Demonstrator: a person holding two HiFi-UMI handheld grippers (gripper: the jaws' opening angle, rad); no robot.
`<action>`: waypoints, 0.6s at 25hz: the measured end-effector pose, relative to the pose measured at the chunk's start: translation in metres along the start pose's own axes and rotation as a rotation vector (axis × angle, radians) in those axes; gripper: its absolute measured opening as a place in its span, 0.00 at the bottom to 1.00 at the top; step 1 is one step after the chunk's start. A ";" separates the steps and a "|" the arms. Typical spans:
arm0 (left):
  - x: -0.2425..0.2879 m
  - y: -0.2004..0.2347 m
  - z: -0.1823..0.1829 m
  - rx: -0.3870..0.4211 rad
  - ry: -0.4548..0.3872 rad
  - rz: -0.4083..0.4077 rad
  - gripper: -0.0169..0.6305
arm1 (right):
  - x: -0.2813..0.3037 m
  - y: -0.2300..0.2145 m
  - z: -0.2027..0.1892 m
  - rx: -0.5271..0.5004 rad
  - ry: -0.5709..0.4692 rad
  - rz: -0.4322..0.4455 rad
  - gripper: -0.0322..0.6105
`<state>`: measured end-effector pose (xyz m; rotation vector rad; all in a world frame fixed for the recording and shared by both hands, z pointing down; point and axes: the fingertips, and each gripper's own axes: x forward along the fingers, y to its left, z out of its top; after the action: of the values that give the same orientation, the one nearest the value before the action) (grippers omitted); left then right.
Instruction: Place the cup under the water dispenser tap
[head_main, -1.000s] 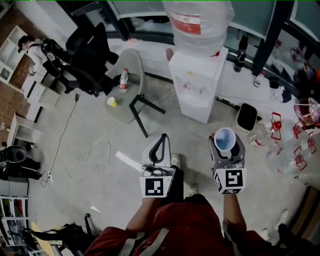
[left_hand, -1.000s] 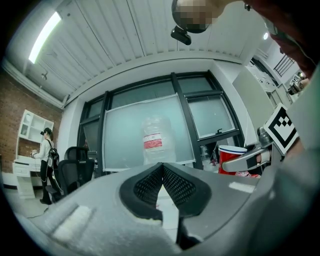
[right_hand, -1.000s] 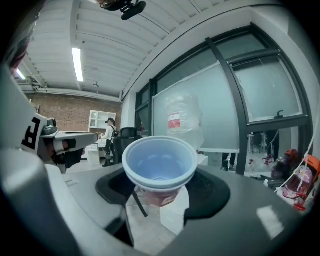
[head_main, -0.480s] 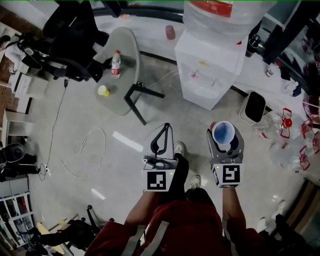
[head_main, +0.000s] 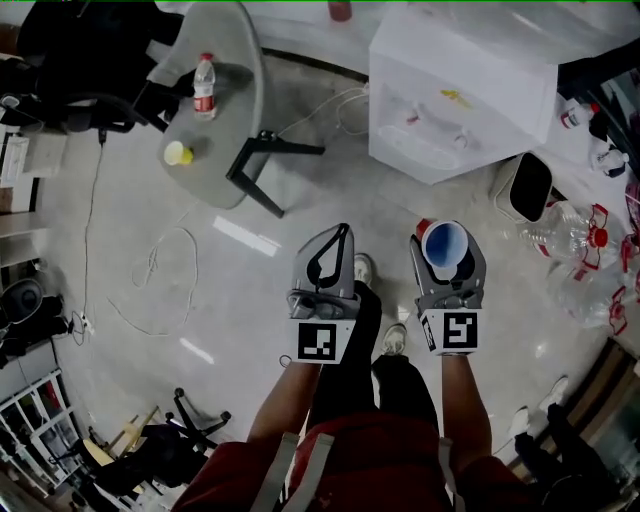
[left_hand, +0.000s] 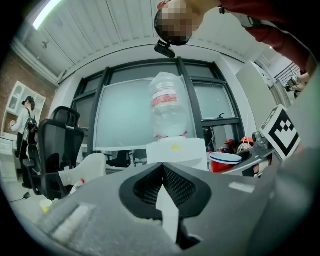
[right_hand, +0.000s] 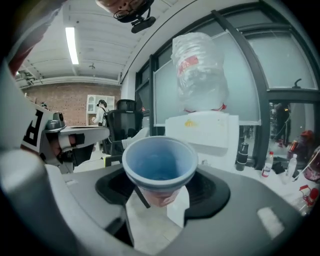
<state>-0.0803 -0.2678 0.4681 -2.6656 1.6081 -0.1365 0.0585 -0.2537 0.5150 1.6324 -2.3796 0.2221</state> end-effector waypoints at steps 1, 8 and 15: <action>0.004 0.003 -0.012 -0.001 0.007 0.001 0.03 | 0.008 0.000 -0.010 0.000 0.012 -0.001 0.50; 0.034 0.026 -0.099 -0.046 0.052 0.038 0.03 | 0.063 0.002 -0.089 0.056 0.049 0.021 0.50; 0.057 0.027 -0.172 -0.024 0.094 0.000 0.03 | 0.103 -0.004 -0.164 0.055 0.117 -0.001 0.50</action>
<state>-0.0934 -0.3265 0.6416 -2.7155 1.6460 -0.2473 0.0457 -0.3047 0.7013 1.5976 -2.3045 0.3752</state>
